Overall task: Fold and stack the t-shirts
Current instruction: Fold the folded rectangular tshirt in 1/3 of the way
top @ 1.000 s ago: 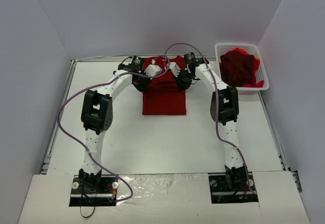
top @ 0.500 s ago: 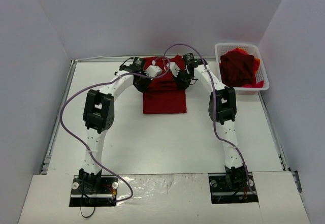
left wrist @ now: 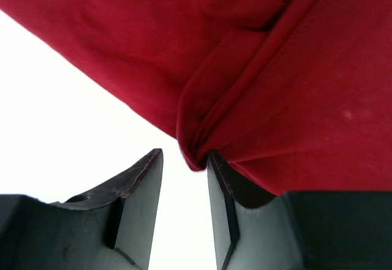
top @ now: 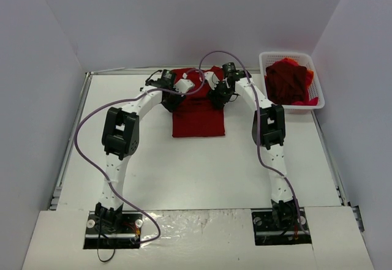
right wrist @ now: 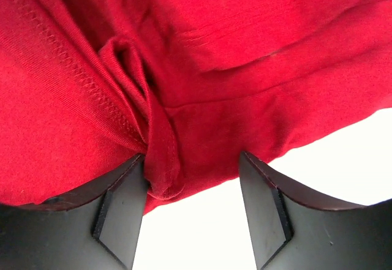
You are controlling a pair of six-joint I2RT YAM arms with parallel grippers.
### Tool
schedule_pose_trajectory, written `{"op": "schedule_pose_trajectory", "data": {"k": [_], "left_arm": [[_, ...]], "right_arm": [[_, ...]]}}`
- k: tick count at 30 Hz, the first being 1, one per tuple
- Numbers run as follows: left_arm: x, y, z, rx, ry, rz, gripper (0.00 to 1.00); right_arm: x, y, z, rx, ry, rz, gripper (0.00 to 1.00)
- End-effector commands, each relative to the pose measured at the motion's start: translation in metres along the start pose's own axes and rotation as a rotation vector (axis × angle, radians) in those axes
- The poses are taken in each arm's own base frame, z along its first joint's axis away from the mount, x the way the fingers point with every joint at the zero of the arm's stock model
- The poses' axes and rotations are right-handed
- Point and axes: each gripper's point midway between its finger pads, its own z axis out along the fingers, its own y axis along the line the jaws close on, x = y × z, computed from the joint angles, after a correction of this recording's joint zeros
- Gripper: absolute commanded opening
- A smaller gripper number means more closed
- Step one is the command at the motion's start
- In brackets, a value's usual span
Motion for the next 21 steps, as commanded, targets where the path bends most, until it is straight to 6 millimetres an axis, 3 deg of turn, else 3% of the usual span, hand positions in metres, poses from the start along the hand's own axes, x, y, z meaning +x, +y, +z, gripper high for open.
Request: {"op": "schedule_pose_trajectory", "data": {"k": [1,9,13,21], "left_arm": [[-0.050,0.031,-0.043,-0.152,-0.123,0.009,0.34],[-0.089,0.064,-0.055,-0.281,-0.212,-0.019,0.35],[-0.116,0.071,-0.072,-0.304,-0.272,-0.017,0.35],[-0.122,0.065,-0.079,-0.310,-0.279,-0.026,0.35]], "right_arm": [[-0.026,-0.023,-0.031,0.115,-0.065,0.011,0.56],[-0.048,-0.048,-0.045,0.250,-0.139,0.046,0.56],[-0.062,-0.055,-0.058,0.296,-0.176,0.053,0.56],[-0.067,-0.075,-0.070,0.399,-0.169,0.046,0.56]]}}
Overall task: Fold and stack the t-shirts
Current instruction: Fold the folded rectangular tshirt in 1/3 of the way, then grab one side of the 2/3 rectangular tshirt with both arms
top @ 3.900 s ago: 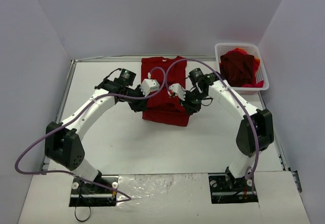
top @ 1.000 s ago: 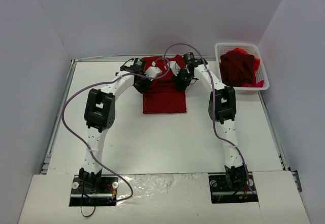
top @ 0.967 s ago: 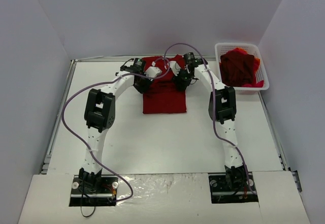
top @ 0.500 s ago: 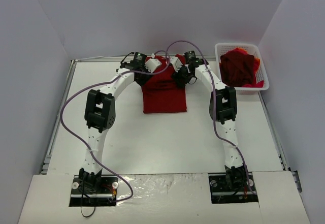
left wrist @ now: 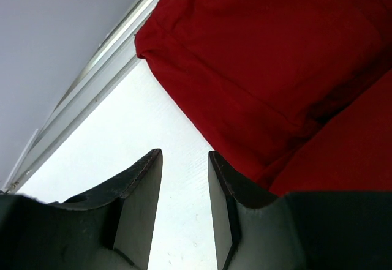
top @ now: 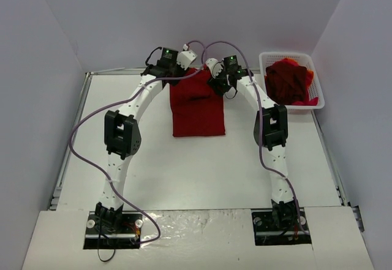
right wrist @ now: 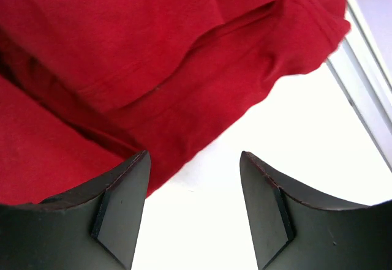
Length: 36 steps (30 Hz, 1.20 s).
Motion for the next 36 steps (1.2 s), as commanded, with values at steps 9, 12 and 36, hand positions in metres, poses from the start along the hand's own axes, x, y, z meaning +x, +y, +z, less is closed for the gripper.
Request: {"op": "schedule_pose_trajectory", "data": {"k": [9,12,36], "left_arm": [[-0.002,-0.025,-0.095,0.115,-0.049,0.035,0.35],[0.027,-0.048,-0.111,0.175,-0.029,0.002,0.35],[0.132,-0.149,-0.074,0.241,0.097,0.276,0.35]], "right_arm": [[-0.069,-0.005,-0.134,0.059,-0.192,0.025,0.62],[-0.057,0.017,-0.161,0.005,-0.199,0.070,0.65],[0.050,0.098,-0.154,-0.149,0.016,0.079,0.66]]}}
